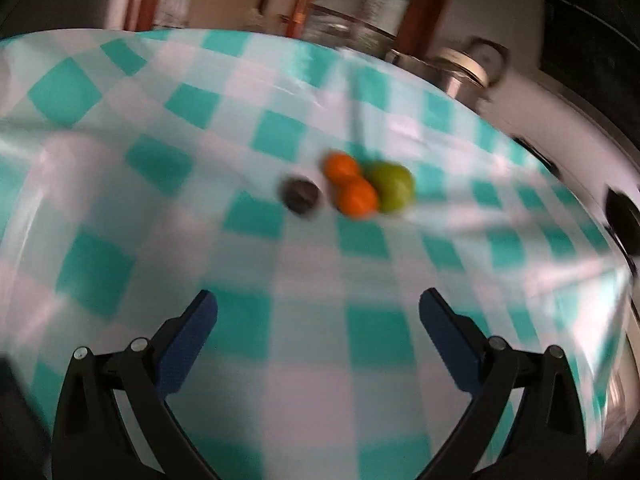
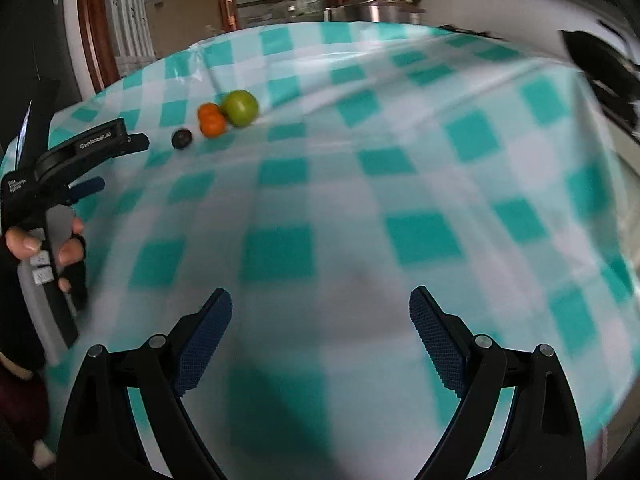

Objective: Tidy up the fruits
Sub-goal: 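Move both tools back over the remaining fruits on the tablecloth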

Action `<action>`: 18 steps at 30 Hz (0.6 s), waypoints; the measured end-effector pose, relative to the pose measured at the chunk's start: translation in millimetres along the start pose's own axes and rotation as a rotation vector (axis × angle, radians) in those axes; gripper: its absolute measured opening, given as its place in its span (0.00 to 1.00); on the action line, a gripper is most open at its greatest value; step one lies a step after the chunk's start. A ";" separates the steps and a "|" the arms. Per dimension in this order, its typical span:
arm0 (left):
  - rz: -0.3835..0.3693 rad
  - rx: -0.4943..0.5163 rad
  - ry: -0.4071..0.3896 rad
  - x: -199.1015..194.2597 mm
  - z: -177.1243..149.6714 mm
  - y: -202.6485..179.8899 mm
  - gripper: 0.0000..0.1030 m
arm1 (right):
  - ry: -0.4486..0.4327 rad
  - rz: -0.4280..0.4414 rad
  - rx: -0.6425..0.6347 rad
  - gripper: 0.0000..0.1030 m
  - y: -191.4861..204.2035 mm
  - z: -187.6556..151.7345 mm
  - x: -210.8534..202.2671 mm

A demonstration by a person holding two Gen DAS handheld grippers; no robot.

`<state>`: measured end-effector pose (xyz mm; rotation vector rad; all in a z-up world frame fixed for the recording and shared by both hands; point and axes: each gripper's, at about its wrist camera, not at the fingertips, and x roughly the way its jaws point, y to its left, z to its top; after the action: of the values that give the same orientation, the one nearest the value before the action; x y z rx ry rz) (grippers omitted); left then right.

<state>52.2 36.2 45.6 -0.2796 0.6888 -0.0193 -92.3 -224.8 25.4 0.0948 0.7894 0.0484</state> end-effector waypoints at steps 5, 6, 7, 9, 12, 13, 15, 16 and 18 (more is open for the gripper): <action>0.013 -0.053 -0.018 39.3 34.0 9.3 0.98 | -0.023 0.061 0.042 0.85 27.4 56.5 56.6; 0.011 -0.064 -0.020 44.7 36.5 11.1 0.98 | -0.025 0.071 0.044 0.85 30.8 64.8 64.7; 0.008 -0.093 -0.024 51.3 41.3 15.7 0.98 | -0.029 0.078 0.045 0.85 34.8 73.2 73.0; 0.013 -0.124 -0.034 58.3 42.0 22.9 0.98 | -0.034 0.082 0.044 0.85 43.5 91.1 91.4; 0.035 -0.130 -0.017 69.2 37.2 33.8 0.98 | -0.035 0.090 0.039 0.85 52.8 111.5 113.2; -0.005 -0.146 -0.017 67.7 37.6 38.1 0.98 | -0.031 0.090 0.037 0.85 55.8 118.4 120.7; -0.013 -0.163 -0.027 69.3 36.8 41.0 0.98 | -0.036 0.080 0.015 0.85 63.9 135.8 137.8; -0.018 -0.156 -0.015 71.8 37.3 40.3 0.98 | -0.035 0.075 0.001 0.85 67.0 141.4 143.9; -0.031 -0.143 0.000 75.8 37.8 37.8 0.98 | -0.016 0.039 -0.064 0.85 76.9 155.6 161.4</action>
<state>131.9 73.7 16.2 -0.4271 0.6871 0.0002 131.2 -146.0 28.3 0.0497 0.7698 0.1098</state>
